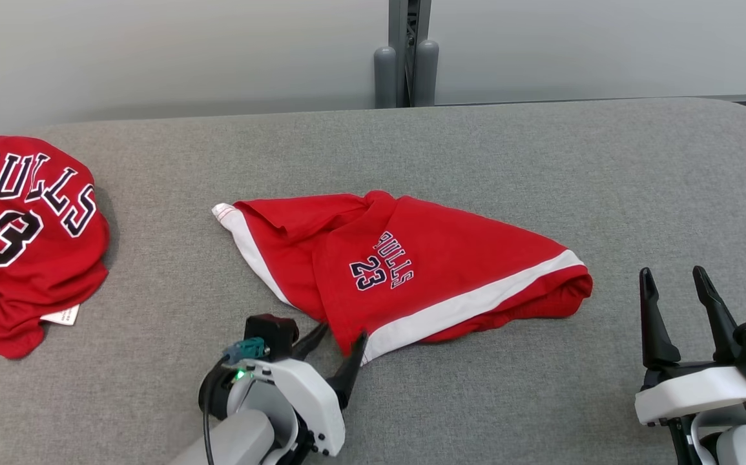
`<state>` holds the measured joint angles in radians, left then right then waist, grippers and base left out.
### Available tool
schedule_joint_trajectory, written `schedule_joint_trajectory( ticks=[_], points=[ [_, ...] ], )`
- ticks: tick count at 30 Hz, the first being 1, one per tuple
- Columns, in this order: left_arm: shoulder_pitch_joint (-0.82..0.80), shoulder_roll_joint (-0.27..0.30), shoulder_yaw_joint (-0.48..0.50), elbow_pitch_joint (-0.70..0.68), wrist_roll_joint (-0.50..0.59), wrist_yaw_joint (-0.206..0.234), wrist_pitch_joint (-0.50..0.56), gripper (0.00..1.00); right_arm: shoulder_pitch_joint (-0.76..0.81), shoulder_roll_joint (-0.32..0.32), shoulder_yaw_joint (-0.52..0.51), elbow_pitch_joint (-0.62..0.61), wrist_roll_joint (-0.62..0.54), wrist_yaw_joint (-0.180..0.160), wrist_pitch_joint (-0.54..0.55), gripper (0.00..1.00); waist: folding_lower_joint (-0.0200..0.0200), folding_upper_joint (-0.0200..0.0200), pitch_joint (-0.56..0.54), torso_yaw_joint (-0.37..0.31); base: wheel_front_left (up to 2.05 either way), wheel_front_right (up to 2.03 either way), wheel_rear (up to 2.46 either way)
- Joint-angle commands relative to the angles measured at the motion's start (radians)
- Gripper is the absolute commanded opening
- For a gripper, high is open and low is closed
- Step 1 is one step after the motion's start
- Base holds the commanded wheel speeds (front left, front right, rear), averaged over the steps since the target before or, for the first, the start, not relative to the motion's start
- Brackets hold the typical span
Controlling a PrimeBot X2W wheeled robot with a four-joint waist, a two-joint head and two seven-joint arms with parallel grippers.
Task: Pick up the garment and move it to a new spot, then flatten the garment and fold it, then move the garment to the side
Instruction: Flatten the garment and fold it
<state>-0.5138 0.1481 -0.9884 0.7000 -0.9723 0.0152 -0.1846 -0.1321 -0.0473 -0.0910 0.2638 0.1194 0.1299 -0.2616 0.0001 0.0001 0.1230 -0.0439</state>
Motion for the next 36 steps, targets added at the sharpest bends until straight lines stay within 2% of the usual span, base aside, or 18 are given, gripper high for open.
schedule_joint_trajectory(
  ticks=[1,11,12,14,15,20,25,30,36],
  points=[
    [0.02,0.005,0.005,-0.012,-0.01,0.004,-0.001,1.0,0.003,-0.006,-0.001,0.001,-0.002,0.002,-0.005,1.0,-0.0001,-0.0001,0.002,-0.001,0.0,0.0,0.0],
    [0.068,0.012,0.002,-0.04,-0.032,0.024,0.011,1.0,-0.008,-0.006,0.0,-0.004,-0.014,0.002,-0.005,1.0,-0.0001,-0.0001,0.016,-0.033,0.0,0.0,0.0],
    [0.066,0.013,0.003,-0.041,-0.033,0.027,0.009,0.95,-0.009,-0.006,-0.001,-0.005,-0.014,0.002,-0.005,1.0,-0.0001,-0.0001,0.018,-0.036,0.0,0.0,0.0],
    [0.063,0.015,0.004,-0.039,-0.032,0.027,0.008,0.28,-0.01,-0.006,-0.002,-0.006,-0.014,0.002,-0.005,1.0,-0.0001,-0.0001,0.02,-0.042,0.0,0.0,0.0],
    [0.062,0.014,0.005,-0.038,-0.032,0.025,0.007,0.0,-0.011,-0.006,-0.002,-0.006,-0.014,0.002,-0.005,1.0,-0.0001,-0.0001,0.021,-0.044,0.0,0.0,0.0],
    [0.054,0.008,0.027,-0.04,-0.046,0.01,-0.021,0.0,-0.008,-0.006,-0.009,-0.005,-0.016,0.002,-0.005,1.0,-0.0001,-0.0001,0.02,-0.045,0.0,0.0,0.0],
    [0.047,0.033,0.086,-0.082,-0.078,0.003,-0.048,0.0,-0.003,-0.005,-0.02,-0.002,-0.022,0.002,-0.005,1.0,-0.0001,-0.0001,0.013,-0.024,0.0,0.0,0.0],
    [0.067,0.086,0.142,-0.153,-0.113,0.015,-0.05,0.0,0.001,-0.006,-0.02,0.004,-0.025,0.002,-0.005,1.0,-0.0001,-0.0001,0.006,0.0,0.0,0.0,0.0],
    [0.11,0.187,0.188,-0.251,-0.147,0.071,-0.013,0.0,0.009,-0.006,0.004,0.029,-0.029,0.002,-0.005,1.0,-0.0001,-0.0001,0.007,0.029,0.0,0.0,0.0]
  ],
)
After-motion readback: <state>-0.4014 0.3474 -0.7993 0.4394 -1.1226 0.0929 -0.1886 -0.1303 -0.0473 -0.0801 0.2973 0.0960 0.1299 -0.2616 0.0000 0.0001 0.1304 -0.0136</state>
